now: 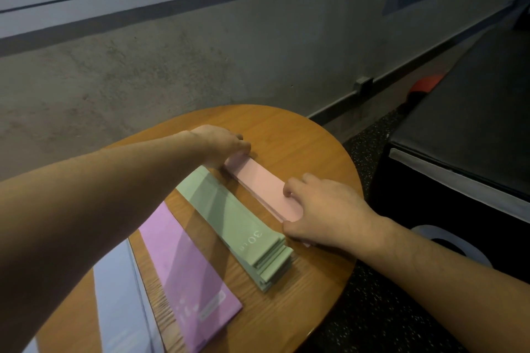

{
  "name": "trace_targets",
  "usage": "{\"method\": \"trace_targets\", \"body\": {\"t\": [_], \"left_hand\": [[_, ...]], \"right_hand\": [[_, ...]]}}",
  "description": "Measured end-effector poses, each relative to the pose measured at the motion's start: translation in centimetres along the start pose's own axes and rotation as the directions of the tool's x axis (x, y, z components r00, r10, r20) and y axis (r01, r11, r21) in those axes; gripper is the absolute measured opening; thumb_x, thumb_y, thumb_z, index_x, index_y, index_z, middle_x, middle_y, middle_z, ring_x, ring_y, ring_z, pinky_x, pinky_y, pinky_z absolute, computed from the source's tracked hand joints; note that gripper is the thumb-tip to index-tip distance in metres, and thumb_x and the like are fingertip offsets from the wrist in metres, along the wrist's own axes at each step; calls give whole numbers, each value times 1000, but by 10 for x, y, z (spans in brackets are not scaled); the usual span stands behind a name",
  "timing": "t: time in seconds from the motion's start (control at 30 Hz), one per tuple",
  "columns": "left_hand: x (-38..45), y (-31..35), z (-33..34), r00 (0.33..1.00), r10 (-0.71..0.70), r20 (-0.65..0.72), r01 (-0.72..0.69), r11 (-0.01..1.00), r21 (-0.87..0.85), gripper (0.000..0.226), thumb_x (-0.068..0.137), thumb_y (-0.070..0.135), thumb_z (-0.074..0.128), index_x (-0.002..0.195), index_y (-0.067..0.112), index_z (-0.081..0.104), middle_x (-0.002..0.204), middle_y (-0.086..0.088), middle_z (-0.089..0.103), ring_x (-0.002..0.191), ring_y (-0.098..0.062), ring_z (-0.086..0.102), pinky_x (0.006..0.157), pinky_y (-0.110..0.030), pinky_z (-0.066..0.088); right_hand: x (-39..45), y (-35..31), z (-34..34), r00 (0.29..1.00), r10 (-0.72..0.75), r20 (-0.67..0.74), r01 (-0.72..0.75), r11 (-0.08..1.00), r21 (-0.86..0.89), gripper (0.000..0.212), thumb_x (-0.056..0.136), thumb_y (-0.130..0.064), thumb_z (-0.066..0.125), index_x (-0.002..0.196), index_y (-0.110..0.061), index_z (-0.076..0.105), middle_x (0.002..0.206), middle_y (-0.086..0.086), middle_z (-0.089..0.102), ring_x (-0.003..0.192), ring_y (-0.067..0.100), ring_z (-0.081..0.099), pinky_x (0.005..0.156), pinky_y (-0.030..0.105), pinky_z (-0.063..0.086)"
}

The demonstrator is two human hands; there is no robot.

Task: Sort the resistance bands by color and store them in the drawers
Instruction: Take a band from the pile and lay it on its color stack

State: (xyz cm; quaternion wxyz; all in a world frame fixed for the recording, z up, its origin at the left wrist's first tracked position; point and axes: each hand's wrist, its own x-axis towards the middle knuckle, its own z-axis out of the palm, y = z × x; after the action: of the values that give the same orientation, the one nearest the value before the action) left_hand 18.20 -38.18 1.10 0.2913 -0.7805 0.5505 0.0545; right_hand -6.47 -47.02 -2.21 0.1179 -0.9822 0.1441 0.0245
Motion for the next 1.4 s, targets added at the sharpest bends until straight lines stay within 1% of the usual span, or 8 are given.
{"method": "trace_targets", "body": {"t": [0.27, 0.4, 0.53, 0.7, 0.77, 0.93, 1.2, 1.4], "left_hand": [[-22, -1, -4, 984, -64, -165, 56, 997, -54, 66, 91, 16, 65, 148, 33, 38, 150, 2, 40, 132, -22, 45, 78, -29, 46], [-54, -4, -2, 899, -310, -310, 247, 942, -227, 44, 92, 27, 59, 134, 31, 48, 133, 2, 50, 108, -25, 58, 73, -36, 50], [-89, -6, 7, 820, -562, -108, 444, 745, -498, 25, 97, 41, 50, 106, 18, 47, 100, -9, 65, 74, -27, 63, 70, -36, 54], [-114, 4, 42, 794, -523, 311, 550, 397, -735, 37, 106, 36, 25, 116, 5, 43, 82, -16, 71, 53, -28, 66, 51, -31, 56], [-116, 7, 55, 781, -548, 301, 515, 291, -806, 41, 106, 39, 25, 117, 5, 45, 89, -18, 70, 54, -30, 65, 52, -33, 58], [-110, 11, 61, 770, -611, 184, 383, 212, -899, 39, 105, 39, 28, 109, 8, 52, 91, -15, 68, 56, -26, 66, 50, -27, 51], [-111, 14, 61, 798, -591, 114, 317, 252, -914, 39, 105, 42, 30, 108, 10, 53, 96, -12, 68, 64, -27, 71, 63, -37, 62], [-147, 5, 84, 723, -676, -142, 320, 510, -799, 33, 102, 47, 39, 86, 20, 51, 79, 1, 61, 79, -27, 59, 65, -36, 41]], "right_hand": [[2, 0, -6, 1000, 6, -4, -6, 999, 41, 61, 86, -60, 57, 141, -39, 39, 133, -9, 49, 118, 15, 49, 91, 37, 49], [3, -7, -13, 995, -3, -98, 18, 987, 161, 43, 95, -45, 51, 137, -38, 45, 132, -11, 53, 119, 12, 47, 95, 36, 46], [5, -22, -13, 992, -17, -129, 52, 961, 271, 35, 98, -38, 51, 132, -38, 51, 122, -14, 58, 110, 8, 53, 91, 32, 50], [13, -45, -14, 997, -14, -80, 50, 882, 469, 30, 98, -30, 54, 127, -33, 55, 114, -10, 63, 100, 12, 61, 88, 36, 54], [19, -54, -13, 998, -7, -56, 34, 863, 505, 29, 97, -29, 54, 125, -32, 56, 113, -9, 65, 99, 14, 62, 88, 37, 54], [38, -69, -7, 999, -11, 46, -12, 882, 471, 34, 96, -31, 53, 130, -29, 52, 116, -5, 63, 101, 16, 61, 85, 33, 51], [48, -82, -4, 998, 7, 60, -29, 925, 380, 40, 93, -36, 55, 132, -30, 49, 123, -2, 63, 106, 20, 60, 91, 35, 51], [43, -114, -11, 992, -87, -89, 114, 919, 379, 38, 92, -33, 58, 130, -28, 58, 133, -2, 61, 115, 17, 59, 97, 32, 47]]}}
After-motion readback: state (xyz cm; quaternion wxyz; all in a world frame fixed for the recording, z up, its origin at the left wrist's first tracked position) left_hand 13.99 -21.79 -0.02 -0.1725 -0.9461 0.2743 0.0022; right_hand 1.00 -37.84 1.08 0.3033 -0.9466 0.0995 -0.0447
